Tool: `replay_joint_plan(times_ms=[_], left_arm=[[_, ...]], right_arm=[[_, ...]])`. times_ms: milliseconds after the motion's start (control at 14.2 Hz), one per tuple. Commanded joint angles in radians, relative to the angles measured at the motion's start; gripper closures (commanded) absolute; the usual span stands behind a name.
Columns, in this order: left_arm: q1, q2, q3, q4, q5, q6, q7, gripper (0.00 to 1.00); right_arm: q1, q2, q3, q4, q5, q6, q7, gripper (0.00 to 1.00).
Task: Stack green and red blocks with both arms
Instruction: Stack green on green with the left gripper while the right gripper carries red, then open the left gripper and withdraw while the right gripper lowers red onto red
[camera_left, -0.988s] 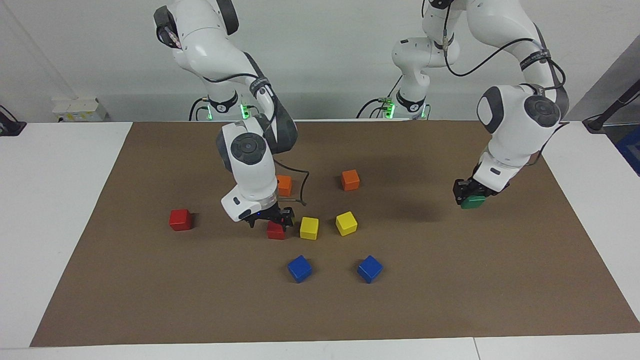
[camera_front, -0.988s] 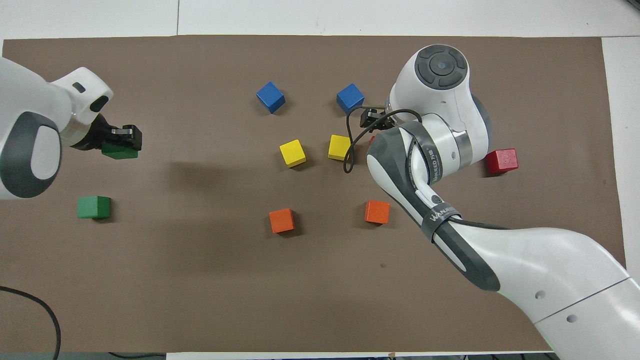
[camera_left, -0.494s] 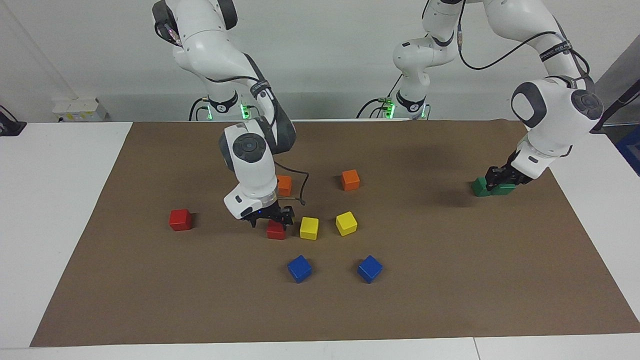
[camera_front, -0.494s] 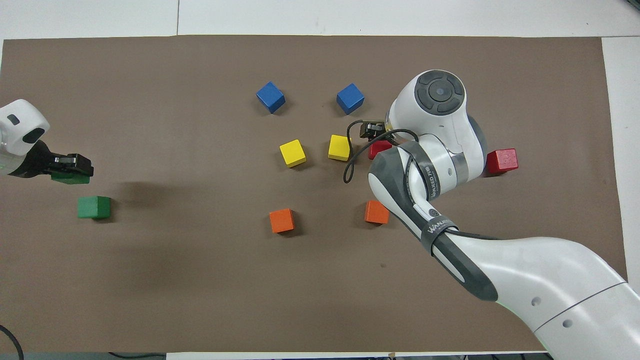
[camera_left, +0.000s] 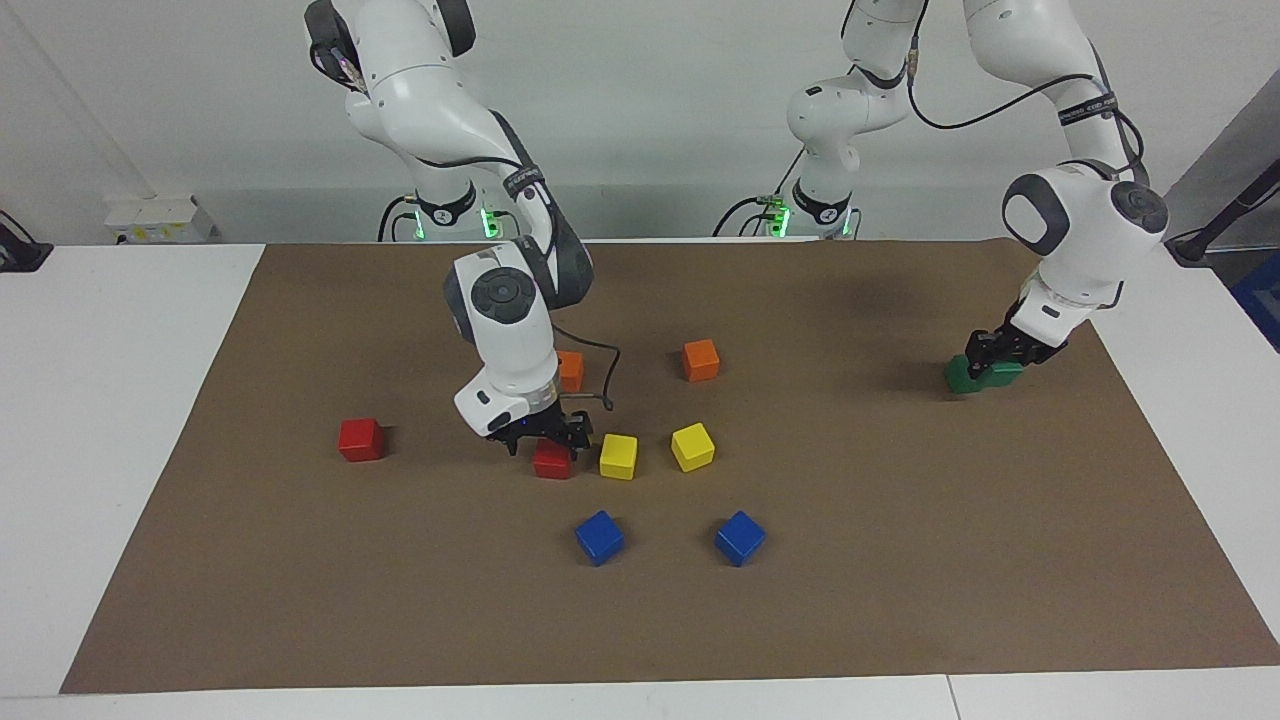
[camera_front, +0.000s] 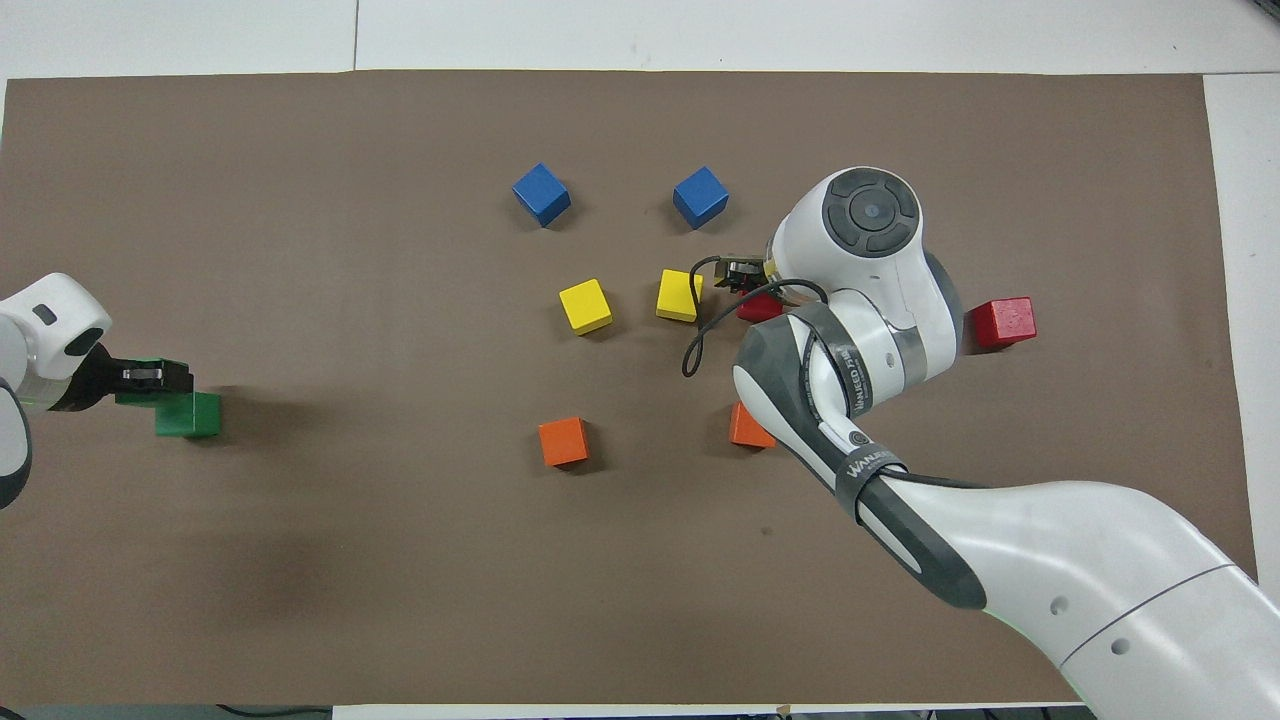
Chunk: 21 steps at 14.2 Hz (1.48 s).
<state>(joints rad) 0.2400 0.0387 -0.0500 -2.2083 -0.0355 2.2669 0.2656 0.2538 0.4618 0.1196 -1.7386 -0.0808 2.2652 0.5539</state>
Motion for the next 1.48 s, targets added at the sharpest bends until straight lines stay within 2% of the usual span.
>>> replay_joint_plan(times_ms=[0, 282, 424, 494, 565, 635, 847, 988, 1271, 1412], left_arm=[[0.013, -0.06, -0.005, -0.079, -0.023, 0.051, 0.03, 1.0], [0.038, -0.072, -0.005, -0.111, -0.023, 0.075, 0.05, 1.0], [0.039, -0.077, -0.005, -0.128, -0.023, 0.094, 0.05, 1.0], [0.039, -0.077, -0.005, -0.131, -0.023, 0.095, 0.049, 1.0], [0.039, -0.079, -0.005, -0.133, -0.023, 0.098, 0.049, 1.0], [0.039, -0.079, -0.005, -0.134, -0.023, 0.103, 0.047, 1.0], [0.038, -0.085, -0.005, -0.152, -0.023, 0.123, 0.047, 1.0], [0.038, -0.089, -0.005, -0.175, -0.023, 0.151, 0.047, 1.0], [0.038, -0.091, -0.005, -0.177, -0.023, 0.152, 0.047, 1.0], [0.03, -0.091, -0.005, -0.176, -0.023, 0.151, 0.052, 1.0]], right_arm=[[-0.008, -0.029, 0.005, -0.053, -0.013, 0.042, -0.019, 0.01], [-0.008, -0.025, 0.005, -0.064, -0.013, 0.059, -0.017, 0.01], [-0.01, -0.026, 0.005, -0.073, -0.013, 0.065, -0.02, 0.05], [-0.014, -0.025, 0.005, -0.075, -0.013, 0.071, -0.026, 0.25], [-0.018, -0.025, 0.005, -0.076, -0.013, 0.074, -0.044, 0.58], [-0.025, -0.025, 0.005, -0.07, -0.013, 0.062, -0.052, 1.0], [-0.062, -0.046, 0.005, -0.043, -0.013, 0.001, -0.054, 1.0], [-0.099, -0.095, 0.005, 0.017, -0.013, -0.143, -0.09, 1.0], [-0.243, -0.276, 0.005, -0.001, -0.005, -0.363, -0.411, 1.0], [-0.327, -0.331, 0.005, -0.06, 0.002, -0.366, -0.538, 1.0]])
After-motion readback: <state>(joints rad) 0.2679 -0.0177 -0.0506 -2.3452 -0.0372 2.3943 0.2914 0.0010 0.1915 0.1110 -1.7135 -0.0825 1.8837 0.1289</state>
